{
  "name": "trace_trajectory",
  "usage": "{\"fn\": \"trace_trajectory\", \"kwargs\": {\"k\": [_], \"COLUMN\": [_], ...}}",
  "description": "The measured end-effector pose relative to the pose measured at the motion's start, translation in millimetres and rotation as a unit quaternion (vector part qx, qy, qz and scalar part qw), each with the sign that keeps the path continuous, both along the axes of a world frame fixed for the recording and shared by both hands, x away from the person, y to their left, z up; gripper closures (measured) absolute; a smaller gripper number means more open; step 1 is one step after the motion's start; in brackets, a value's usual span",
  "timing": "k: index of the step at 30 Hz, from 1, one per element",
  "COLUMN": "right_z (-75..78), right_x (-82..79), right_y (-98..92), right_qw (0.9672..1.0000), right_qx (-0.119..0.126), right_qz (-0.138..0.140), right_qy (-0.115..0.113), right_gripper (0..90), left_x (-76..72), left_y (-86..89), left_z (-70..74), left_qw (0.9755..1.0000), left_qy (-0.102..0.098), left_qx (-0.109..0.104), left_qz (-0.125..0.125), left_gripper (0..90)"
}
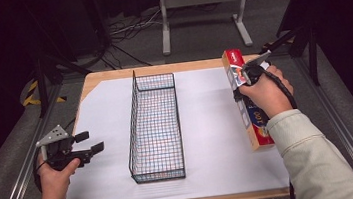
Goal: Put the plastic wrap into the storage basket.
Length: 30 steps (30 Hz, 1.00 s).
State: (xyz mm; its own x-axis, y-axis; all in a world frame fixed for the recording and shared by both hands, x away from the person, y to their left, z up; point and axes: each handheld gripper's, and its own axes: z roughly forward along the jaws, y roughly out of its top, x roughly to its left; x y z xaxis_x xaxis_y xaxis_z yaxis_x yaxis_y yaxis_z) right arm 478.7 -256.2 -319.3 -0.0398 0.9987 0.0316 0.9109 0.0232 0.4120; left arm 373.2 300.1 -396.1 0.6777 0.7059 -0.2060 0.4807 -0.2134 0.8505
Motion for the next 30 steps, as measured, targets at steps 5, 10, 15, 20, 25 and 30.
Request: {"fn": "trace_trajectory", "kwargs": {"k": [5,10,15,20,25,30], "right_z": [8.4,15.3,19.9,25.4,30.5,34.4], "right_x": [-3.6,-5.5,-6.9,-8.6,-9.9,-10.9], "right_y": [5.2,9.9,16.6,22.1,30.1,43.0], "right_qw": [0.9995,0.9993,0.9987,0.9980,0.9974,0.9967], "right_qx": [-0.010,-0.001,-0.002,0.007,0.007,0.009], "right_qz": [0.000,-0.008,-0.015,-0.030,-0.038,-0.036], "right_qy": [-0.029,-0.037,-0.048,-0.055,-0.061,-0.073], "right_gripper": [40.7,40.8,40.7,40.8,40.7,40.8], "left_x": [-0.3,-0.3,-0.6,-0.4,-0.6,-0.4], "left_y": [0.9,0.9,0.5,0.2,0.4,-0.2], "left_z": [0.5,0.0,0.1,-0.4,-0.2,-0.4], "left_qw": [1.0000,1.0000,1.0000,1.0000,1.0000,1.0000], "left_qy": [-0.002,-0.002,-0.004,-0.003,-0.003,-0.003], "left_qx": [-0.001,-0.002,-0.002,-0.001,-0.001,-0.005], "left_qz": [0.002,0.001,0.004,0.005,0.004,0.006], "left_gripper": [19.4,19.4,19.5,19.6,19.6,19.6]}}
